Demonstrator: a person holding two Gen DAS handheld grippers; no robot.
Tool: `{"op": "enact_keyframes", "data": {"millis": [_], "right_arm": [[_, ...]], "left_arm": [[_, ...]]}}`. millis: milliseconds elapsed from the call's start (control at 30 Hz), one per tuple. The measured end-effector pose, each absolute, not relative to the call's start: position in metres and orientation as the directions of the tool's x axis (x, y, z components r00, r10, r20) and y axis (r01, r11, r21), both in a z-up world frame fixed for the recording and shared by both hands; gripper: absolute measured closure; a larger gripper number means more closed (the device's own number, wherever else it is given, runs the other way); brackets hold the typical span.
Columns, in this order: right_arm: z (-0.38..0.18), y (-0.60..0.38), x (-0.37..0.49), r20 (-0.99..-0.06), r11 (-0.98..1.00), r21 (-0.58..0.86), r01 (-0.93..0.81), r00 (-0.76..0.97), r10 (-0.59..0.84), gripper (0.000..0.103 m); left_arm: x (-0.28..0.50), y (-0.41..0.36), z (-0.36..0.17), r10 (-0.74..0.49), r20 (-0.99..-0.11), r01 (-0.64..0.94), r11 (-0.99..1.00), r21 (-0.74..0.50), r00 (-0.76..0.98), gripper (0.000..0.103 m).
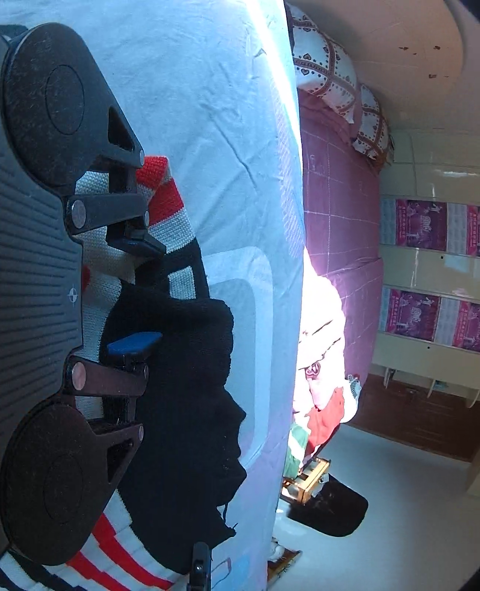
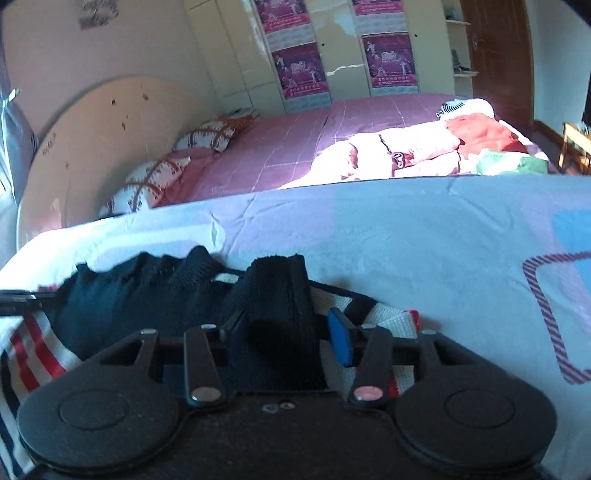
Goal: Fold small clothes
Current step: 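Lower the folded side onto the sweater and open both grippers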
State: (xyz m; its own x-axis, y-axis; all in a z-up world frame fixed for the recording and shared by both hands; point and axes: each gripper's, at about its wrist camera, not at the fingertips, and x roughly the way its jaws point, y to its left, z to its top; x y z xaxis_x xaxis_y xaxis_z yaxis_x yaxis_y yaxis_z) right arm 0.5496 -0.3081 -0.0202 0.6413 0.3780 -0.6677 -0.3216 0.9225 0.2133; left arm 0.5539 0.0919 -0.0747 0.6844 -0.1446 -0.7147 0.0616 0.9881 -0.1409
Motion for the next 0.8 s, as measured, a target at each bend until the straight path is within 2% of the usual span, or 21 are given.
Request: {"op": "enact_keyframes", "data": {"millis": [33,67,100,133,267,367,467,600,733,800], "right_arm": [[-0.02,-0.301,0.549,-0.675,0.925,0.177,-0.336,0.642,0.362,0.079],[-0.02,-0.296,0.548,-0.68,0.924,0.16,-0.348,0.639,0.359,0.089],[-0.02,-0.293,0.546,-0.679,0.923,0.147,-0.356,0.642,0.356,0.095],[-0.019,-0.291,0.544,-0.672,0.921,0.141,-0.363,0.648,0.358,0.097],[-0.012,-0.292,0.533,-0.603,0.924,0.11,-0.368,0.714,0.356,0.098],[-0.002,-0.302,0.532,-0.536,0.932,0.117,-0.342,0.769,0.349,0.098],[-0.003,-0.308,0.536,-0.517,0.945,0.106,-0.308,0.795,0.317,0.098],[-0.028,-0.306,0.557,-0.641,0.959,0.1,-0.264,0.72,0.265,0.098],[-0.029,-0.299,0.558,-0.66,0.959,0.063,-0.276,0.71,0.247,0.095],[-0.022,-0.301,0.549,-0.639,0.961,0.062,-0.27,0.729,0.246,0.081]], "left_arm": [[0.555,0.092,-0.076,-0.153,-0.715,0.068,0.987,-0.147,0.682,0.068],[0.552,0.092,-0.075,-0.157,-0.711,0.072,0.986,-0.149,0.685,0.074],[0.551,0.093,-0.073,-0.156,-0.706,0.072,0.986,-0.148,0.691,0.082],[0.548,0.096,-0.072,-0.173,-0.694,0.078,0.983,-0.167,0.699,0.097],[0.53,0.097,-0.069,-0.173,-0.614,0.067,0.979,-0.191,0.77,0.099],[0.518,0.104,-0.066,-0.13,-0.533,0.013,0.976,-0.217,0.836,0.099],[0.514,0.114,-0.069,-0.067,-0.492,-0.067,0.966,-0.249,0.868,0.099],[0.541,0.108,-0.088,-0.02,-0.646,-0.136,0.972,-0.19,0.763,0.099],[0.551,0.102,-0.088,0.009,-0.672,-0.129,0.983,-0.129,0.74,0.096],[0.544,0.106,-0.081,0.02,-0.655,-0.143,0.981,-0.135,0.755,0.083]]}}
